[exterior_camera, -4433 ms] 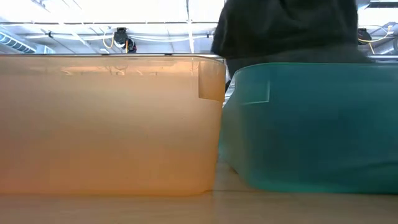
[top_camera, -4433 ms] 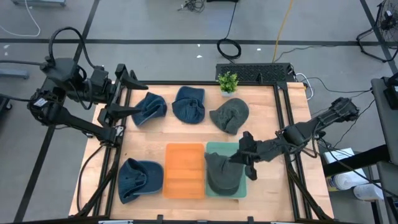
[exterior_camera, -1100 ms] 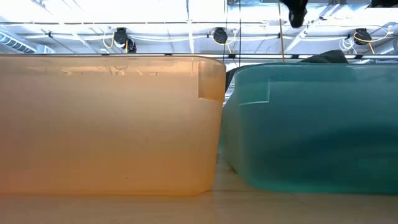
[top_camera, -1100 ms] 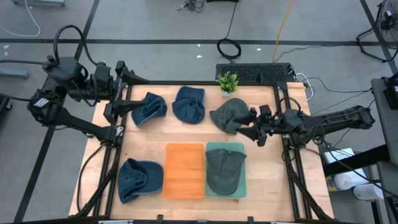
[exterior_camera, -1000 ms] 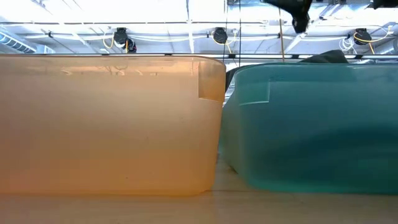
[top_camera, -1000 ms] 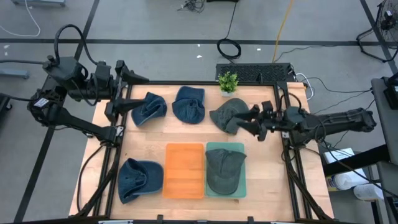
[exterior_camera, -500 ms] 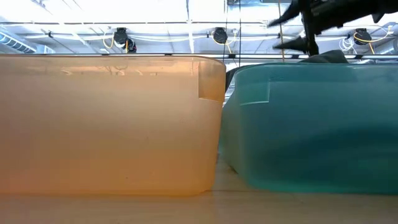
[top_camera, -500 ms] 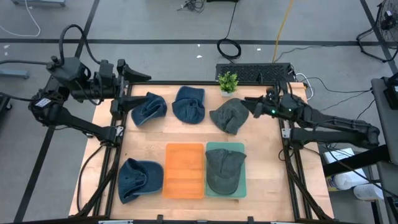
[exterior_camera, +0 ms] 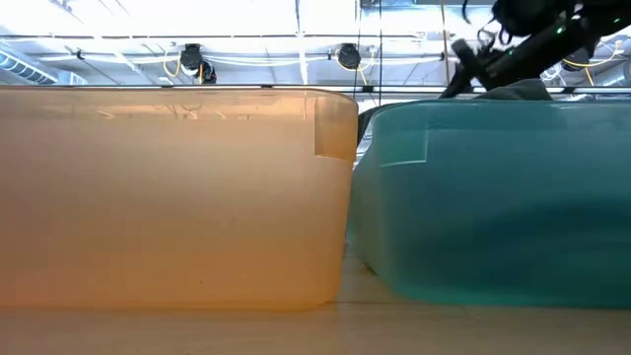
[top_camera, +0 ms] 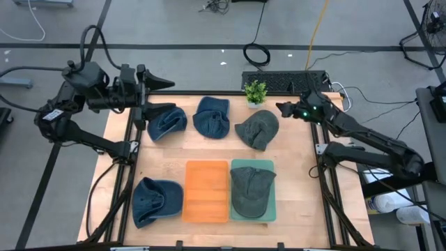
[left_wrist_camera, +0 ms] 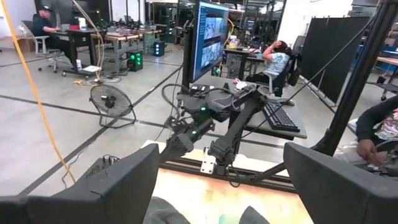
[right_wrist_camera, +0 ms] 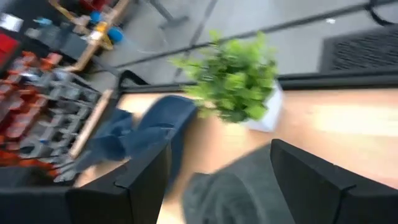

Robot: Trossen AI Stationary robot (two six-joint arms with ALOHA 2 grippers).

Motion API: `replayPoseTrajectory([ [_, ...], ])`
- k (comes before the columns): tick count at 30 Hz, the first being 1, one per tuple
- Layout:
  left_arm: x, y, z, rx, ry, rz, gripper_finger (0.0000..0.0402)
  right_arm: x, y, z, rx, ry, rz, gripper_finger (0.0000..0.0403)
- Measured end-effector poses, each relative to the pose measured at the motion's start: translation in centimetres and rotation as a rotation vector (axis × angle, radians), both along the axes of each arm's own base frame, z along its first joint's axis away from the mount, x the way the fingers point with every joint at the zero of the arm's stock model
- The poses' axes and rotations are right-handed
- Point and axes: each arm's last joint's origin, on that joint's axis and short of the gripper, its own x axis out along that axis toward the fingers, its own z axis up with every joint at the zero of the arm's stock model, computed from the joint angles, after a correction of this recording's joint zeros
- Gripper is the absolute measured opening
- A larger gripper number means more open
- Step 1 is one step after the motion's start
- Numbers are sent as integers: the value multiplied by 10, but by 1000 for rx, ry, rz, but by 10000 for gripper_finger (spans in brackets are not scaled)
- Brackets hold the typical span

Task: Pick & Place hat
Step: Put the black cap into the green bin

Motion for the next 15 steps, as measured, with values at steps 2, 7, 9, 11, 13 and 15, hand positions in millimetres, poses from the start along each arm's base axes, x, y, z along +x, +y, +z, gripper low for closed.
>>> replayPoseTrajectory([
  [2,0,0,0,0,0,-3,352,1,-7,-6,33,31,-16,263],
  [7,0,0,0,-2,-1,-3,351,4,-27,-25,89,136,-69,263],
  [9,0,0,0,-2,-1,-3,352,6,-35,-34,108,189,-73,263],
  [11,0,0,0,-4,-2,-4,351,8,-42,-43,136,232,-57,263],
  [13,0,0,0,-5,-2,-4,352,9,-48,-52,158,268,-35,263],
  [15,0,0,0,-5,-2,-5,351,11,-53,-60,179,300,-9,263],
])
